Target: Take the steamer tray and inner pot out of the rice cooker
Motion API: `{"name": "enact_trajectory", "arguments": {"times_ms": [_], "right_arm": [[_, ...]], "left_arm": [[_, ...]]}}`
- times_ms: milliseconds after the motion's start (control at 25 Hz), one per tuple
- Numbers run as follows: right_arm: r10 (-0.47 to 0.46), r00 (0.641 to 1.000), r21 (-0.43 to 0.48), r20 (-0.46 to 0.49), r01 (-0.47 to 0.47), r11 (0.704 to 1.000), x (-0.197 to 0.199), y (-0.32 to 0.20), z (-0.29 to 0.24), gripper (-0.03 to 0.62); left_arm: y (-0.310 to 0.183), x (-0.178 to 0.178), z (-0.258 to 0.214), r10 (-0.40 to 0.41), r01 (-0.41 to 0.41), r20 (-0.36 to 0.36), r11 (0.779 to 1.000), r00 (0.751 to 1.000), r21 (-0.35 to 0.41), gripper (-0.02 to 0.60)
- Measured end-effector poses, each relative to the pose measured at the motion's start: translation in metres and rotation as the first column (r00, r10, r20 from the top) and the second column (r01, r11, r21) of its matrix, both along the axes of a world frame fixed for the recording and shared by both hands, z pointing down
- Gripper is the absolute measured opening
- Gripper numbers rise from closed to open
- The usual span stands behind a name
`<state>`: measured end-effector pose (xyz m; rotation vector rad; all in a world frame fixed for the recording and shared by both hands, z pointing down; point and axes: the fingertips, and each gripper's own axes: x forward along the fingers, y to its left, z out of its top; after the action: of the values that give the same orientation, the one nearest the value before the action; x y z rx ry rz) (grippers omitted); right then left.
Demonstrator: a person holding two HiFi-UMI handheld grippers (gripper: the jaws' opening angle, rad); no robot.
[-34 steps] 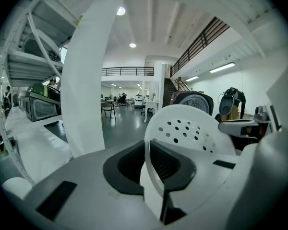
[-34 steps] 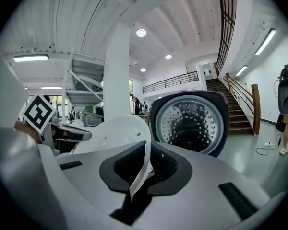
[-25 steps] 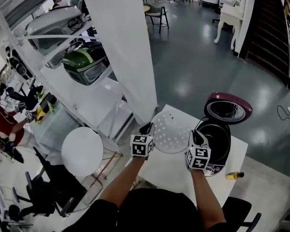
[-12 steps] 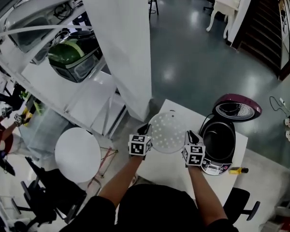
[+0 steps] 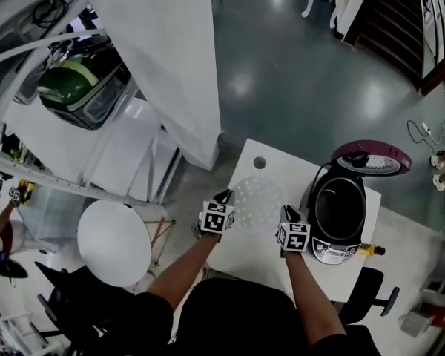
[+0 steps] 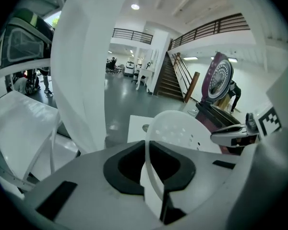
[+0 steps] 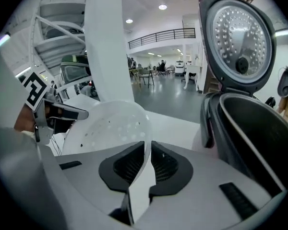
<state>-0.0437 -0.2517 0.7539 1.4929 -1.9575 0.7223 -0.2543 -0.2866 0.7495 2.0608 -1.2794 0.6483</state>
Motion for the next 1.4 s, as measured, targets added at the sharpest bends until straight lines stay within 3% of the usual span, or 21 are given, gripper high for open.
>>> {"name": "enact_trajectory", "arguments": {"times_ms": [240,560,800,1080,1240,1400], "right_arm": [[0.061,0.998,-0.087,0.029,-0.058,0.995,0.002,0.011,0.042,0.031],[0.113,0.994,-0.158,-0.006,-0.112,0.981,0.013,0.002,0.083,0.030],[0.126,0.992,-0.189,-0.023,-0.128,0.974,0.017,0.006,0.098,0.029],[0.095,0.995,-0.177,-0.041,-0.101,0.979,0.016,0.007,0.103,0.029],[0.122,0.992,-0.188,0.020,-0.116,0.975,0.016,0.005,0.101,0.029],[0.098,0.995,-0.162,0.021,-0.093,0.982,0.011,-0.006,0.087,0.037]], "left_arm": [[0.004,0.003,0.054,0.061,-0.059,0.027,0.994,0.998,-0.088,0.029],[-0.011,0.016,0.094,0.113,-0.111,0.009,0.981,0.994,-0.160,0.029],[-0.001,0.018,0.109,0.092,-0.089,0.003,0.971,0.996,-0.222,0.029],[0.004,0.016,0.118,0.088,-0.087,-0.006,0.970,0.996,-0.229,0.031],[0.002,0.016,0.117,0.053,-0.062,-0.043,0.972,0.998,-0.228,0.031],[-0.009,0.013,0.106,0.029,-0.042,-0.074,0.982,0.997,-0.186,0.149]]}}
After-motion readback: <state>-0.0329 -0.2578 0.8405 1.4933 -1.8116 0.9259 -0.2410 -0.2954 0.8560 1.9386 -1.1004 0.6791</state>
